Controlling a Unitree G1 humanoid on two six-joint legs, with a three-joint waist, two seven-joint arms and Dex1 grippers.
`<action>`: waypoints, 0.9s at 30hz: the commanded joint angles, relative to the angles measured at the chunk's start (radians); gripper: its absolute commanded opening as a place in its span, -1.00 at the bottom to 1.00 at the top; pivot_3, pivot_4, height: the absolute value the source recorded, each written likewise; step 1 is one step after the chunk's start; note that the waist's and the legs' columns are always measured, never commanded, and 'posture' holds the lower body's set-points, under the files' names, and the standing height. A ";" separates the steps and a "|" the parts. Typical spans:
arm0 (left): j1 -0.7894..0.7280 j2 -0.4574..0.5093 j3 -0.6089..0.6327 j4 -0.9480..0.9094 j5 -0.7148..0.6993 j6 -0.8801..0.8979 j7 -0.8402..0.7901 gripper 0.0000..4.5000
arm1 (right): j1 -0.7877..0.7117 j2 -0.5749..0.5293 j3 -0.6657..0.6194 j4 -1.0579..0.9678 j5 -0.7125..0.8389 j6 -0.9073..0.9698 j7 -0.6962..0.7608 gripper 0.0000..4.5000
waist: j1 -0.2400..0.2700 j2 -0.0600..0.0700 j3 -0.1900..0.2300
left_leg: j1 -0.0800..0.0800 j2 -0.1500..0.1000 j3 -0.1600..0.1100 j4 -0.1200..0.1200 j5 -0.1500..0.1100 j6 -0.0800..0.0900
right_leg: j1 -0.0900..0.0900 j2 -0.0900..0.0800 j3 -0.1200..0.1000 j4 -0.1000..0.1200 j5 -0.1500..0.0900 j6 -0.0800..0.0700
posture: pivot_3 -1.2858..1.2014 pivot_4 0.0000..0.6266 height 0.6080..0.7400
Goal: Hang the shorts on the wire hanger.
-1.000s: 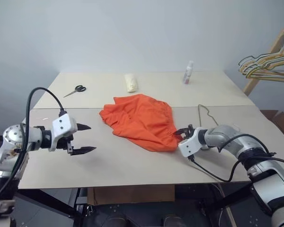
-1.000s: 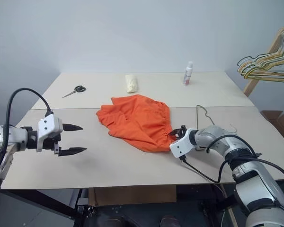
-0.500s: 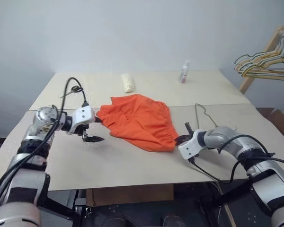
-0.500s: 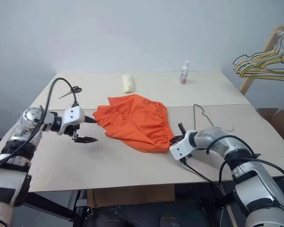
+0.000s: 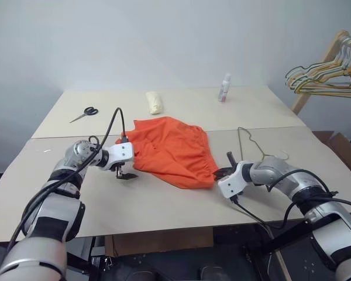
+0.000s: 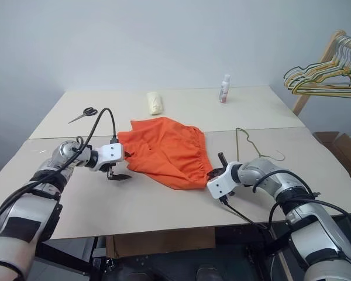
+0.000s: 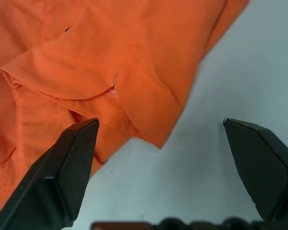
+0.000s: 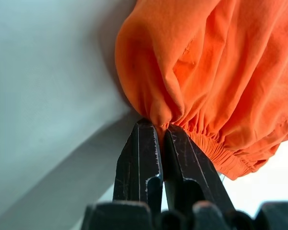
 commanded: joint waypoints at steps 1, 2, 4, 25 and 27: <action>-0.036 -0.001 0.004 0.004 0.024 -0.039 0.044 0.60 | -0.002 -0.011 -0.034 -0.045 0.035 0.016 0.009 -1.00 | -0.001 0.000 0.000 | 0.000 0.000 0.000 0.000 0.000 0.000 | 0.000 0.000 0.000 0.000 0.000 0.000 | 0.02 -1.00 1.00; -0.039 -0.004 0.000 0.006 0.035 -0.037 0.067 0.48 | 0.000 -0.011 -0.034 -0.048 0.039 0.019 0.011 -1.00 | -0.001 0.000 0.000 | 0.000 0.000 0.000 0.000 0.000 0.000 | 0.000 0.000 0.000 0.000 0.000 0.000 | 0.02 -1.00 1.00; -0.046 -0.009 -0.001 0.014 0.046 -0.023 0.073 0.31 | 0.003 -0.011 -0.033 -0.054 0.041 0.024 0.013 -1.00 | -0.001 0.000 0.000 | 0.000 0.000 0.000 0.000 0.000 0.000 | 0.000 0.000 0.000 0.000 0.000 0.000 | 0.02 -1.00 1.00; -0.057 -0.021 0.004 0.032 0.082 -0.013 0.099 -0.99 | 0.003 -0.018 -0.036 -0.058 0.042 0.036 0.018 -1.00 | -0.008 0.000 0.000 | 0.000 0.000 0.000 0.000 0.000 0.000 | 0.000 0.000 0.000 0.000 0.000 0.000 | 0.01 -1.00 1.00; -0.056 0.003 0.009 0.014 0.071 -0.032 0.058 -0.99 | 0.009 -0.021 -0.039 -0.063 0.047 0.044 0.023 -1.00 | -0.013 0.000 0.000 | 0.000 0.000 0.000 0.000 0.000 0.000 | 0.000 0.000 0.000 0.000 0.000 0.000 | 0.01 -1.00 1.00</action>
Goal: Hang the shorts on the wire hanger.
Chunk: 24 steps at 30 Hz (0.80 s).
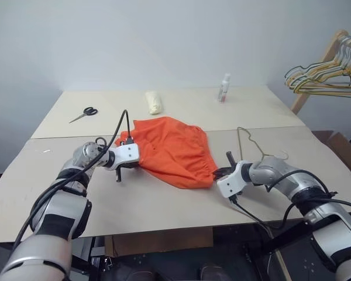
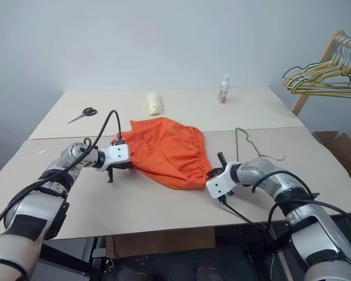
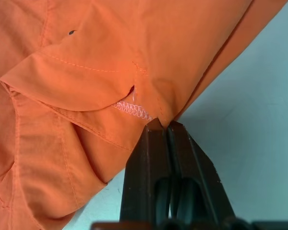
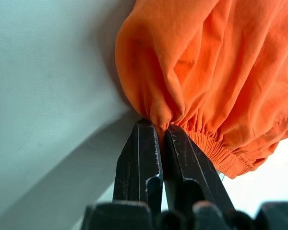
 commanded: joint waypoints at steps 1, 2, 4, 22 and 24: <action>-0.030 0.055 0.023 -0.045 -0.024 -0.042 -0.073 -0.99 | 0.004 -0.022 -0.042 -0.036 0.030 0.028 0.004 -1.00 | -0.005 0.000 0.000 | 0.000 0.000 0.000 0.000 0.000 0.000 | 0.000 0.000 0.000 0.000 0.000 0.000 | 0.01 -1.00 1.00; -0.029 0.066 0.028 -0.054 -0.032 -0.046 -0.094 -0.99 | 0.007 -0.022 -0.044 -0.039 0.029 0.036 0.004 -1.00 | -0.008 0.000 0.000 | 0.000 0.000 0.000 0.000 0.000 0.000 | 0.000 0.000 0.000 0.000 0.000 0.000 | 0.01 -1.00 1.00; -0.018 0.110 0.043 -0.099 -0.064 -0.044 -0.185 -0.99 | 0.015 -0.025 -0.050 -0.047 0.028 0.055 0.001 -1.00 | -0.011 0.000 0.000 | 0.000 0.000 0.000 0.000 0.000 0.000 | 0.000 0.000 0.000 0.000 0.000 0.000 | 0.01 -1.00 1.00; 0.681 0.546 0.220 -1.101 -0.370 0.500 -0.480 -0.99 | 0.470 -0.156 -0.251 -0.988 0.231 0.670 0.381 -1.00 | 0.020 0.001 0.000 | -0.006 0.004 -0.001 0.001 -0.001 0.001 | -0.007 0.000 0.000 0.006 -0.001 0.000 | 0.05 -1.00 1.00; 0.770 0.576 0.253 -1.209 -0.408 0.574 -0.475 -0.99 | 0.515 -0.177 -0.257 -1.074 0.226 0.727 0.422 -1.00 | 0.029 0.001 0.000 | -0.005 0.005 -0.001 0.001 -0.001 0.002 | -0.006 0.000 0.000 0.005 -0.001 0.001 | 0.05 -1.00 1.00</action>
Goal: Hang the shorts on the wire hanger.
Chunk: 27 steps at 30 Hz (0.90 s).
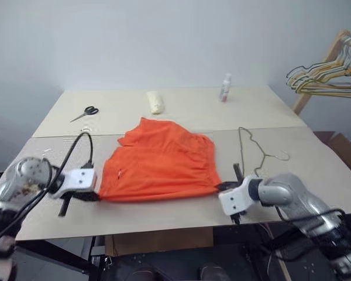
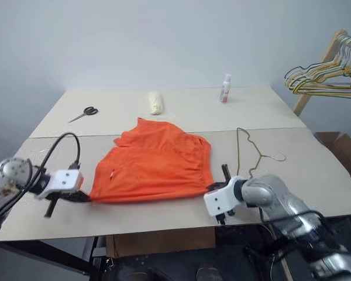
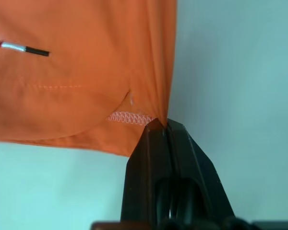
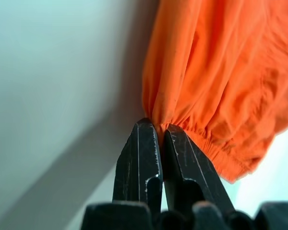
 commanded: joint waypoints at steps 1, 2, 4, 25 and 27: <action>0.102 0.068 0.089 -0.196 -0.079 0.137 0.007 -0.99 | 0.044 -0.045 -0.060 -0.160 0.007 0.119 0.076 -1.00 | 0.011 0.000 0.000 | 0.001 0.000 0.000 0.000 0.000 0.000 | 0.001 0.000 0.000 -0.001 0.000 0.000 | 0.05 -1.00 1.00; 0.132 0.080 0.101 -0.234 -0.094 0.166 0.007 -0.99 | 0.054 -0.047 -0.063 -0.181 0.011 0.143 0.086 -1.00 | 0.018 0.000 0.000 | 0.002 0.000 0.000 0.000 0.000 0.000 | 0.002 0.000 -0.001 -0.003 -0.001 0.000 | 0.05 -1.00 1.00; 0.171 0.097 0.119 -0.291 -0.118 0.211 0.014 -0.99 | 0.068 -0.063 -0.072 -0.203 0.023 0.161 0.105 -1.00 | 0.024 0.000 0.001 | 0.005 0.001 0.001 0.000 -0.001 0.000 | 0.005 0.000 -0.001 -0.006 -0.001 0.000 | 0.05 -1.00 1.00; -0.917 -0.516 0.256 0.293 0.121 -0.208 1.348 -0.99 | -0.925 0.320 -0.216 0.820 -0.085 0.112 -1.101 -1.00 | -0.019 -0.010 -0.003 | -0.036 -0.010 -0.001 -0.004 0.011 -0.021 | -0.061 -0.012 -0.006 0.022 0.006 -0.005 | 0.05 -1.00 1.00; -0.846 -0.476 0.266 0.194 0.058 -0.159 1.233 -0.99 | -0.860 0.314 -0.216 0.747 -0.073 0.104 -1.068 -1.00 | -0.043 -0.008 -0.012 | -0.031 -0.013 -0.004 -0.011 0.008 -0.016 | -0.061 -0.015 -0.006 0.023 0.006 -0.005 | 0.05 -1.00 1.00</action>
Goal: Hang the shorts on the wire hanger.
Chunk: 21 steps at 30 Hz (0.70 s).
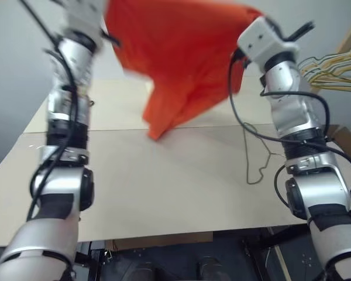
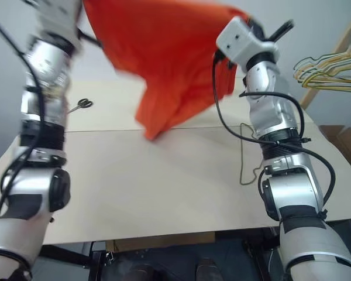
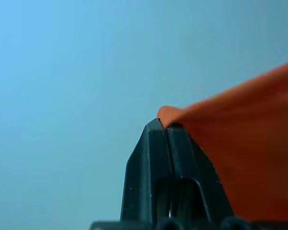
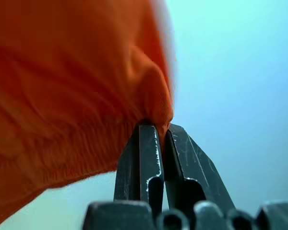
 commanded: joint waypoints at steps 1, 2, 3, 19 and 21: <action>0.161 0.087 0.031 -0.152 -0.107 0.045 -0.192 -0.99 | 0.131 -0.034 -0.017 -0.112 0.011 -0.035 0.029 -1.00 | -0.023 0.001 -0.005 | 0.004 -0.002 0.000 -0.006 -0.001 0.002 | 0.000 -0.002 0.001 0.001 0.000 0.000 | 0.05 -1.00 1.00; 0.228 0.118 0.025 -0.206 -0.143 0.049 -0.274 -0.99 | 0.182 -0.043 0.000 -0.146 0.006 -0.046 0.058 -1.00 | -0.033 0.001 -0.005 | 0.005 -0.005 -0.001 -0.006 -0.002 0.004 | 0.001 -0.003 0.001 0.001 0.000 0.000 | 0.06 -1.00 1.00; 0.274 0.138 0.022 -0.245 -0.169 0.052 -0.327 -0.99 | 0.216 -0.049 0.010 -0.170 0.002 -0.053 0.078 -1.00 | -0.042 0.001 -0.005 | 0.005 -0.007 -0.002 -0.007 -0.003 0.005 | 0.002 -0.005 0.001 -0.001 0.000 0.000 | 0.06 -1.00 1.00; 1.174 0.646 -0.006 -0.696 -0.305 0.322 -1.043 -0.99 | 0.700 -0.367 0.258 -0.479 0.106 -0.403 0.800 -1.00 | 0.002 0.007 0.018 | 0.065 -0.003 0.004 -0.001 -0.009 0.022 | 0.080 -0.002 0.003 -0.029 -0.008 0.010 | 0.07 -1.00 1.00; 1.237 0.688 0.002 -0.731 -0.306 0.349 -1.085 -0.99 | 0.726 -0.411 0.250 -0.537 0.161 -0.406 0.892 -1.00 | 0.016 0.007 0.018 | 0.058 -0.004 0.005 0.000 -0.009 0.022 | 0.070 -0.002 0.005 -0.026 -0.007 0.009 | 0.07 -1.00 1.00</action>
